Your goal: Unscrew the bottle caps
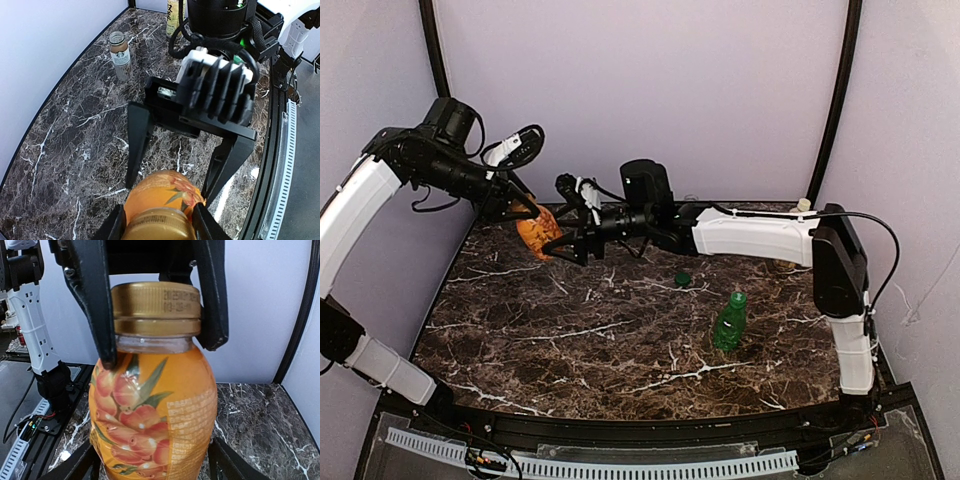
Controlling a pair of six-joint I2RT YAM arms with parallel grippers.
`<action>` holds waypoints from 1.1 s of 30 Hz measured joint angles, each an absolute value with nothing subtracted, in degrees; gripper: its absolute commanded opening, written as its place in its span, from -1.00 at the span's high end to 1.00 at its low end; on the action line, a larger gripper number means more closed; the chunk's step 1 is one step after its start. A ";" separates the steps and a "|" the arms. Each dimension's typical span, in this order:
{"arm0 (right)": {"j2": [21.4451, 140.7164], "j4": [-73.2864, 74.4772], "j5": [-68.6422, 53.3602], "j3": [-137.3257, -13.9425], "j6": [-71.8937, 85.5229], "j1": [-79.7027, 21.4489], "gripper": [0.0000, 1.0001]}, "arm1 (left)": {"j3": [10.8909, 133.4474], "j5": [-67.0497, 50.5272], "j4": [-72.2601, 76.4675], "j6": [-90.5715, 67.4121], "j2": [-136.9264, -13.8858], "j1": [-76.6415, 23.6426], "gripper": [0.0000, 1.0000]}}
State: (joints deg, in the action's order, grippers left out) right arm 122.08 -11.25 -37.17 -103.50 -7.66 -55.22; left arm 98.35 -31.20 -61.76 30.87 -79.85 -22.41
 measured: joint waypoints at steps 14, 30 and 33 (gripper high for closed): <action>122.21 -14.59 -39.24 -102.78 -5.26 -55.48 0.42 | 100.03 -31.90 -61.28 28.27 -79.92 -22.41 -0.97; 115.37 -35.97 -43.16 -93.30 5.15 -55.46 0.43 | 56.82 -38.28 -21.15 11.77 -47.05 -22.44 -0.83; 114.32 -37.93 -43.77 -93.19 5.26 -55.46 0.44 | 55.27 -39.94 -14.22 8.71 -46.57 -22.74 -0.80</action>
